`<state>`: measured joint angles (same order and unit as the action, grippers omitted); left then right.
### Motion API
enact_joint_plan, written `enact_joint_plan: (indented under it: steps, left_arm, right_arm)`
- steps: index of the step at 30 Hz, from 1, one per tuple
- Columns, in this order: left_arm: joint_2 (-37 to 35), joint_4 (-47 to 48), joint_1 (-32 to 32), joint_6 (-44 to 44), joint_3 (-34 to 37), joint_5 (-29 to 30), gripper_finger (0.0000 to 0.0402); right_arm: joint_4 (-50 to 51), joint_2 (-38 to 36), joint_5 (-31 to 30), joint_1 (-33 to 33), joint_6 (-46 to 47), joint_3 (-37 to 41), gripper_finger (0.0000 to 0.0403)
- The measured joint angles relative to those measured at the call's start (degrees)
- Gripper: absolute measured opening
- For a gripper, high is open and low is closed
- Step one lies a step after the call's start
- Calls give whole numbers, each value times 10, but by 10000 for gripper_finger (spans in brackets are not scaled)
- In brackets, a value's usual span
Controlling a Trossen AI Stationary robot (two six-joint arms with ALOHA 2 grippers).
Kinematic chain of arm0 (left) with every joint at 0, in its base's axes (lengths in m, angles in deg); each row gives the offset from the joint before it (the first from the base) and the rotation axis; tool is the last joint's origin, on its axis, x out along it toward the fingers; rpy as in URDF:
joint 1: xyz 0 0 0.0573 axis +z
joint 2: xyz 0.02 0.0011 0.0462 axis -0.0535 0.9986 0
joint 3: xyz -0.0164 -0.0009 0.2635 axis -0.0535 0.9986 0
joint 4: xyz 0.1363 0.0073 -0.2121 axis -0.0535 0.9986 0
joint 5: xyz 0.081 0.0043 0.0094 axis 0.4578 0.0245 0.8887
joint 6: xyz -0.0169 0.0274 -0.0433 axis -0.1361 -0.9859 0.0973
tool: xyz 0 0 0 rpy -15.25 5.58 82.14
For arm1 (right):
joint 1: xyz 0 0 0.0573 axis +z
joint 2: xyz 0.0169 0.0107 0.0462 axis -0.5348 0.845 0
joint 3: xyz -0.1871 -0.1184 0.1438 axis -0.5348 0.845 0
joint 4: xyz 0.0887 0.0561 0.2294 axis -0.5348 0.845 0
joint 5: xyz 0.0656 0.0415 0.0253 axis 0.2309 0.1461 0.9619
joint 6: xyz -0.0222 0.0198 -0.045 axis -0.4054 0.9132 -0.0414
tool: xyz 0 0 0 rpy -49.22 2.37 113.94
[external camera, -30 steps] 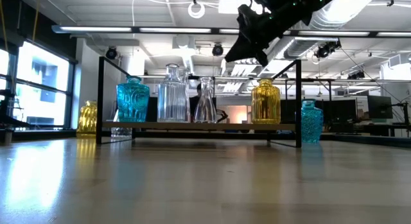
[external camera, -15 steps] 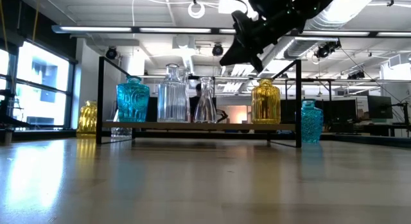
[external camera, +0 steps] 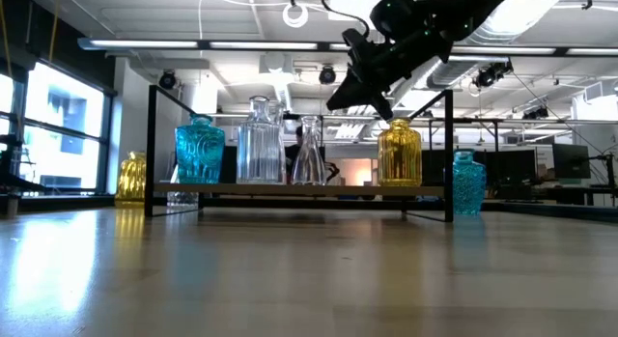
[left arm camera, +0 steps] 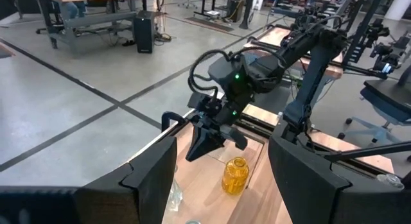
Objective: Sort vases onto shelf
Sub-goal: Put the transparent vase on the shelf aligned with the other transparent vases
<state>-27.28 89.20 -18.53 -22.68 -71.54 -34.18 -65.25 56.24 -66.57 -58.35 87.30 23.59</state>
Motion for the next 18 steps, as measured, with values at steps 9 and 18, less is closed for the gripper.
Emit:
enact_joint_plan:
  steps: [9, 18]
  left_arm:
    - [0, 0, 0, -1, 0, 0, 236]
    - [0, -4, 0, 0, 0, -6, 236]
  right_arm:
    - [-28, 34, 6, 3, 11, 0, 0]
    - [-45, 49, 9, -2, 14, 0, 0]
